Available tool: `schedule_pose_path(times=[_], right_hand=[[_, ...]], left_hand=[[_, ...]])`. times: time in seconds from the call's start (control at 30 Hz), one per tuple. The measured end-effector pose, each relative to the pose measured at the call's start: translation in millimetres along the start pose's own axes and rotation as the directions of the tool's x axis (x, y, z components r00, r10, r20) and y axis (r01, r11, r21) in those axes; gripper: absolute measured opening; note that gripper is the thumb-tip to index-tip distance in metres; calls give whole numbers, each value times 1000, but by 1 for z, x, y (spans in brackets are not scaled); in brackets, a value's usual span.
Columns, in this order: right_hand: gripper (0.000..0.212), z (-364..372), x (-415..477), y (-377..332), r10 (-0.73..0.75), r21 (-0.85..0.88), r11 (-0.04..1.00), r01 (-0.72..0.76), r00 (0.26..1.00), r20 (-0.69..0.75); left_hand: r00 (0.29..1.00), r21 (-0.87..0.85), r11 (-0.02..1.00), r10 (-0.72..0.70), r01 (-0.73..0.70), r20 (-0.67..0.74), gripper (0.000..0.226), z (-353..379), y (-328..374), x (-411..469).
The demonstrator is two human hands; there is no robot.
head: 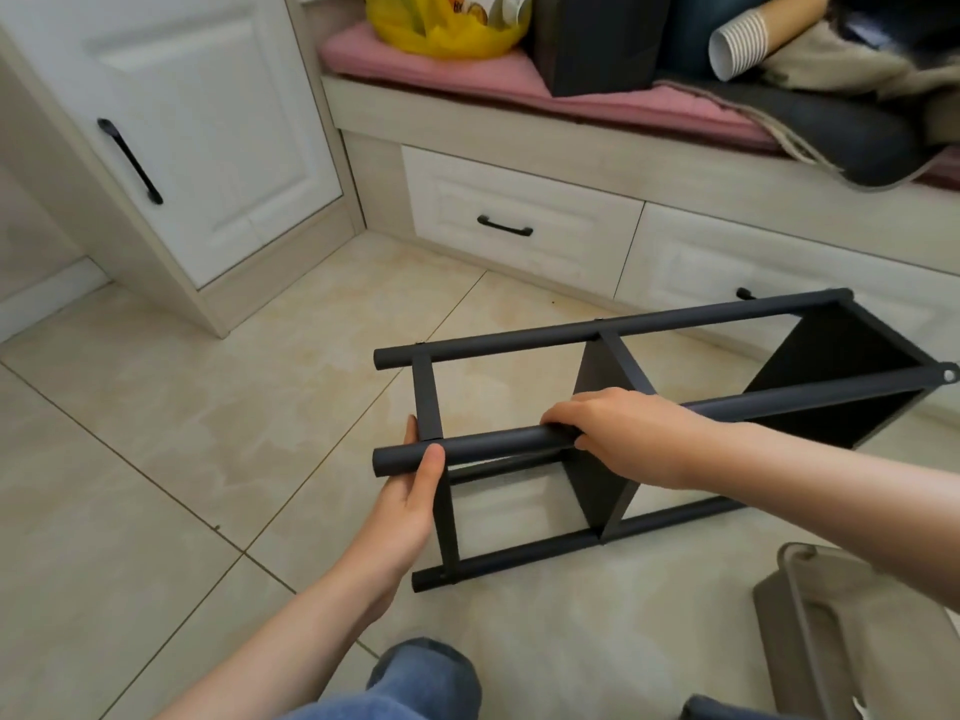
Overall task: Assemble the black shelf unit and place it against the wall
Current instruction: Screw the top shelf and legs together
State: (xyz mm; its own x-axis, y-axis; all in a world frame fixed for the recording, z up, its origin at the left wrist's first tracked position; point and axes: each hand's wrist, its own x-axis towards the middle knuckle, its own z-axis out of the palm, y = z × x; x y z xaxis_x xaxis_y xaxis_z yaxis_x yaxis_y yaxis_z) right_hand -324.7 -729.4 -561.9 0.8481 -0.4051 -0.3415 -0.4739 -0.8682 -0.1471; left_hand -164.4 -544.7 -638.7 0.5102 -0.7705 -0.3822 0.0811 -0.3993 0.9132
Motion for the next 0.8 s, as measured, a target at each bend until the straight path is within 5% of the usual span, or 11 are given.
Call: schedule_pose_path(times=[0.27, 0.8], right_hand=[[42, -26, -8, -3, 24, 80, 997, 1, 952, -306], [43, -136, -35, -23, 237, 472, 881, 34, 831, -503]], left_hand=[[978, 6, 982, 190, -190, -82, 87, -14, 71, 9], [813, 279, 814, 561, -509, -155, 40, -29, 271, -4]])
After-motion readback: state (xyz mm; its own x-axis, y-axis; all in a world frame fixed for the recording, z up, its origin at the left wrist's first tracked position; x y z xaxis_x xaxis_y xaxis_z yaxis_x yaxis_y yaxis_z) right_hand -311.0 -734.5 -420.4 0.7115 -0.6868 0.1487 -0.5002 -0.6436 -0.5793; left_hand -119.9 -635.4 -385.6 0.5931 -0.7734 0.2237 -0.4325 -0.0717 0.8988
